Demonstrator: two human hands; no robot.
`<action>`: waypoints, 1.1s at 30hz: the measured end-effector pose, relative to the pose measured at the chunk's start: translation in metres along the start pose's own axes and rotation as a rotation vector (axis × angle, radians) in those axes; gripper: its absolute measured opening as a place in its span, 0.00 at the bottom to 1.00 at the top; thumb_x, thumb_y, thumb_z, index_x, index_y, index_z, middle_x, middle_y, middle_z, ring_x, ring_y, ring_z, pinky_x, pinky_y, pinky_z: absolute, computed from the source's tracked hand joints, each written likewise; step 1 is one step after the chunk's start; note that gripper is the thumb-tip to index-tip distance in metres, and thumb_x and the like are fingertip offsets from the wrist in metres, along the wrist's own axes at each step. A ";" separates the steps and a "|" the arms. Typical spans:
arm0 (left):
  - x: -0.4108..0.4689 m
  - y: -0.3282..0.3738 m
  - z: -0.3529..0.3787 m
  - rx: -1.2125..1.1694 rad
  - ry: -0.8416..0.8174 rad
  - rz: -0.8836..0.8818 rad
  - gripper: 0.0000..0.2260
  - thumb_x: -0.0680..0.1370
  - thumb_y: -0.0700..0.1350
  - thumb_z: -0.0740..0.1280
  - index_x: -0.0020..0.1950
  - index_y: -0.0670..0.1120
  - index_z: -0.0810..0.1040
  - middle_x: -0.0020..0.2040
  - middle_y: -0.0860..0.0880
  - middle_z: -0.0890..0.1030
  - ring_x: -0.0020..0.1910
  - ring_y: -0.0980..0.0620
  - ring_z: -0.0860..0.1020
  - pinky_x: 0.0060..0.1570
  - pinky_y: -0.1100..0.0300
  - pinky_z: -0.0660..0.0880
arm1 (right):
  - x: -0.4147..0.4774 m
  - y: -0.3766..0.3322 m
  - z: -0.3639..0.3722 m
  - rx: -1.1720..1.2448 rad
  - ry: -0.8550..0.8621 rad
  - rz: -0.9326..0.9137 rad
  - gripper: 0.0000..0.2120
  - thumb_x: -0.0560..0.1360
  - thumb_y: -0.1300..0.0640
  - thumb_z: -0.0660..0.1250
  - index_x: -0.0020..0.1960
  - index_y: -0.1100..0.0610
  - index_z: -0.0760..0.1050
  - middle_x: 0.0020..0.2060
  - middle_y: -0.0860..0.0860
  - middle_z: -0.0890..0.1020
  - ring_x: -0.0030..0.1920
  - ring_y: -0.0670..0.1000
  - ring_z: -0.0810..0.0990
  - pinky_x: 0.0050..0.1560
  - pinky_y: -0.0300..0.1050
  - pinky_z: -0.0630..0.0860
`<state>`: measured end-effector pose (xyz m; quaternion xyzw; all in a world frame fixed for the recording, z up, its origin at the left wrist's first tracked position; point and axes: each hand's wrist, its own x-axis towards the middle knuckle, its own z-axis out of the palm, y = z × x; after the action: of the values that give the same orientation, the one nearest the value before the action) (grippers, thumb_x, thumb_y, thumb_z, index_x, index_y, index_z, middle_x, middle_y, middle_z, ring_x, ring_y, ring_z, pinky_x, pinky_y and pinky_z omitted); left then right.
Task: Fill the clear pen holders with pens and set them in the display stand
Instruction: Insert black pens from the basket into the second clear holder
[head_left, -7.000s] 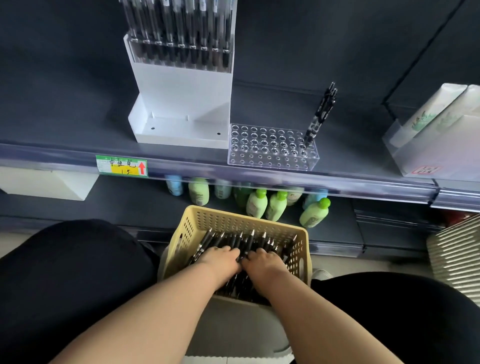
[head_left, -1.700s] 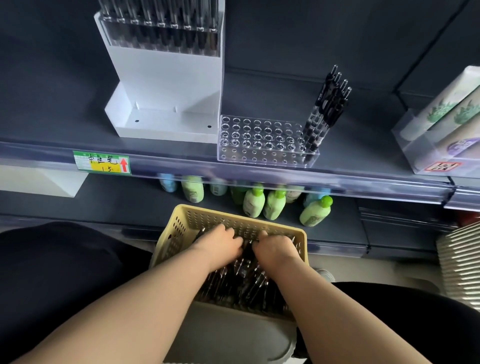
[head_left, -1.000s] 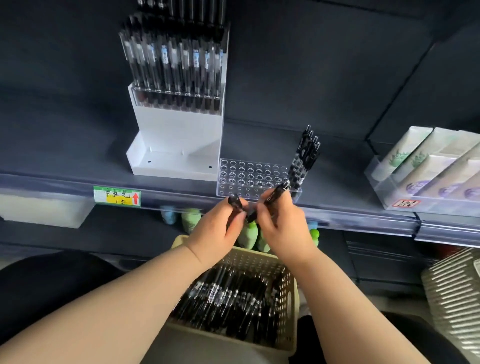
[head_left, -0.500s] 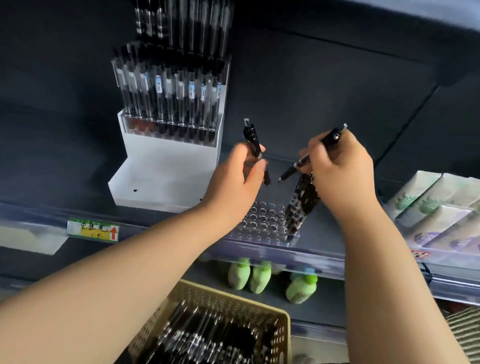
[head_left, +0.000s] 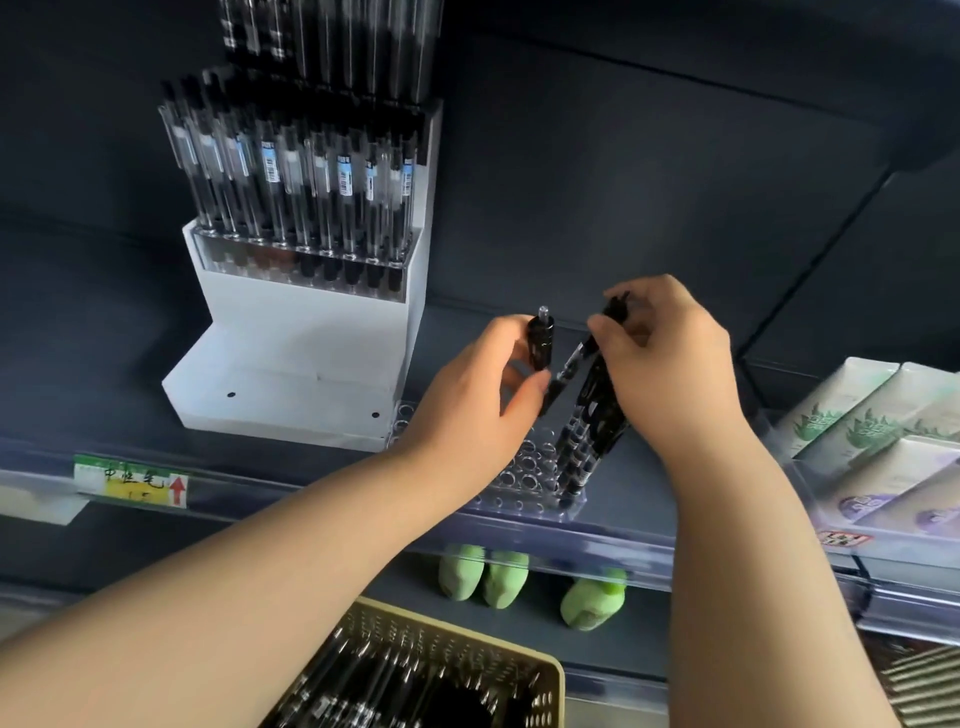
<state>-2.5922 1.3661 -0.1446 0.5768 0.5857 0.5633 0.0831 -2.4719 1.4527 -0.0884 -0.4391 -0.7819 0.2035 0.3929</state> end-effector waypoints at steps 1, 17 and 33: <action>-0.001 -0.001 0.001 0.005 -0.002 -0.002 0.12 0.76 0.44 0.65 0.55 0.57 0.67 0.42 0.57 0.77 0.37 0.59 0.76 0.35 0.73 0.69 | 0.000 0.000 0.002 -0.017 -0.014 -0.006 0.06 0.74 0.55 0.68 0.50 0.49 0.74 0.34 0.40 0.76 0.34 0.37 0.74 0.33 0.21 0.66; -0.005 -0.003 0.002 0.009 -0.013 -0.047 0.08 0.77 0.43 0.65 0.56 0.48 0.70 0.43 0.52 0.78 0.40 0.55 0.79 0.36 0.64 0.73 | -0.004 0.001 0.007 -0.184 -0.039 -0.103 0.07 0.73 0.54 0.69 0.50 0.54 0.80 0.38 0.46 0.78 0.50 0.55 0.77 0.52 0.51 0.75; -0.001 -0.007 0.014 0.034 -0.059 -0.066 0.07 0.74 0.44 0.70 0.51 0.46 0.78 0.41 0.54 0.80 0.37 0.57 0.76 0.39 0.63 0.72 | -0.005 0.002 0.007 -0.176 -0.001 -0.125 0.06 0.73 0.57 0.67 0.48 0.52 0.81 0.43 0.48 0.83 0.50 0.54 0.79 0.53 0.50 0.74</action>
<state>-2.5851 1.3754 -0.1551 0.5748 0.6113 0.5329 0.1089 -2.4755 1.4499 -0.0959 -0.4221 -0.8229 0.1090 0.3645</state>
